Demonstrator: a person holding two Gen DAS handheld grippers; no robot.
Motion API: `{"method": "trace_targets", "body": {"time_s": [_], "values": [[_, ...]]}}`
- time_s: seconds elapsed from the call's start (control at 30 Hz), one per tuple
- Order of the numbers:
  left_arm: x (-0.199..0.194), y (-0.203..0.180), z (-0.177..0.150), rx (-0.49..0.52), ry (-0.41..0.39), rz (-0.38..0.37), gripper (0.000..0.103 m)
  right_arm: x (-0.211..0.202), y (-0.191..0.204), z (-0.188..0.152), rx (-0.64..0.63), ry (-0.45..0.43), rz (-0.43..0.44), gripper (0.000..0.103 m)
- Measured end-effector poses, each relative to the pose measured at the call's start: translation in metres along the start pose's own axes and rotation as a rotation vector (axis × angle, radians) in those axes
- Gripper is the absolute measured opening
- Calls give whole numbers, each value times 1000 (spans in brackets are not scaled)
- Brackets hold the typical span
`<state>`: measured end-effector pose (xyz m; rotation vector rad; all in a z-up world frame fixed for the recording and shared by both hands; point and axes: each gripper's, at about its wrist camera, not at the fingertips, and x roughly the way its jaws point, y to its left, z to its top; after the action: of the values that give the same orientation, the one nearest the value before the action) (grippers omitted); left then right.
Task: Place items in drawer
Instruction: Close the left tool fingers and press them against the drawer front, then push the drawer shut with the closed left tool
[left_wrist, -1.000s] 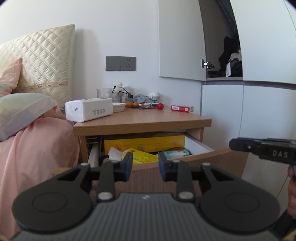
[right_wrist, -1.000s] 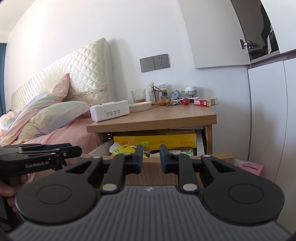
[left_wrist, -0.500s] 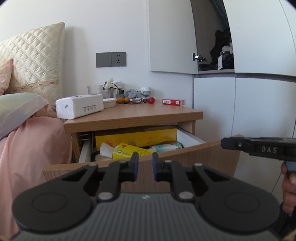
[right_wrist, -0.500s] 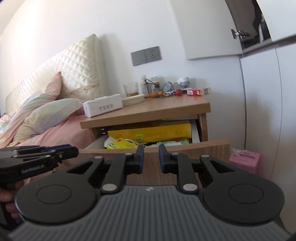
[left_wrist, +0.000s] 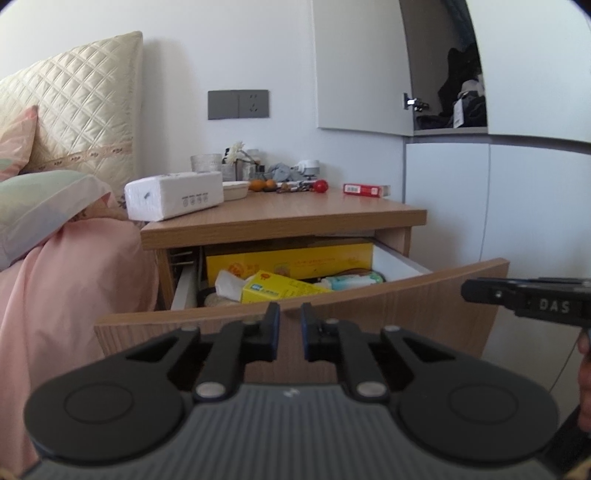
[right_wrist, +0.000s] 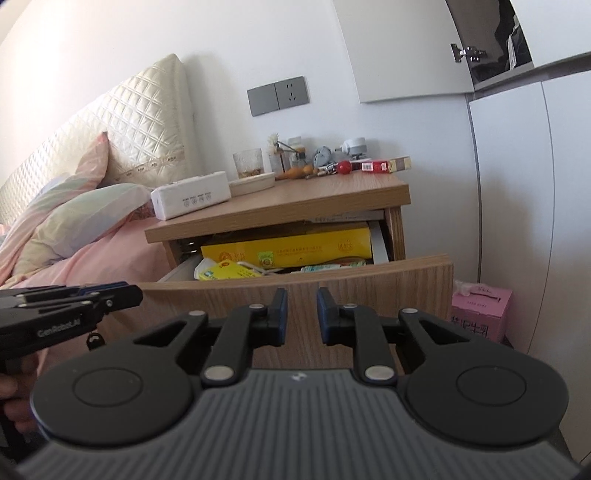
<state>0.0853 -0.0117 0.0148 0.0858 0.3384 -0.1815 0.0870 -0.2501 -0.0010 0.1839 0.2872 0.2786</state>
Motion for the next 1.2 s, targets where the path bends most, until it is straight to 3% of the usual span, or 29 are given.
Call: {"method": "trace_targets", "body": {"time_s": [0.53, 1.2], "values": [[0, 1, -9, 25, -1, 81, 1, 6, 23, -4, -142, -41, -43, 20], [2, 9, -14, 18, -16, 106, 2, 14, 18, -3, -89, -35, -106, 20]]}}
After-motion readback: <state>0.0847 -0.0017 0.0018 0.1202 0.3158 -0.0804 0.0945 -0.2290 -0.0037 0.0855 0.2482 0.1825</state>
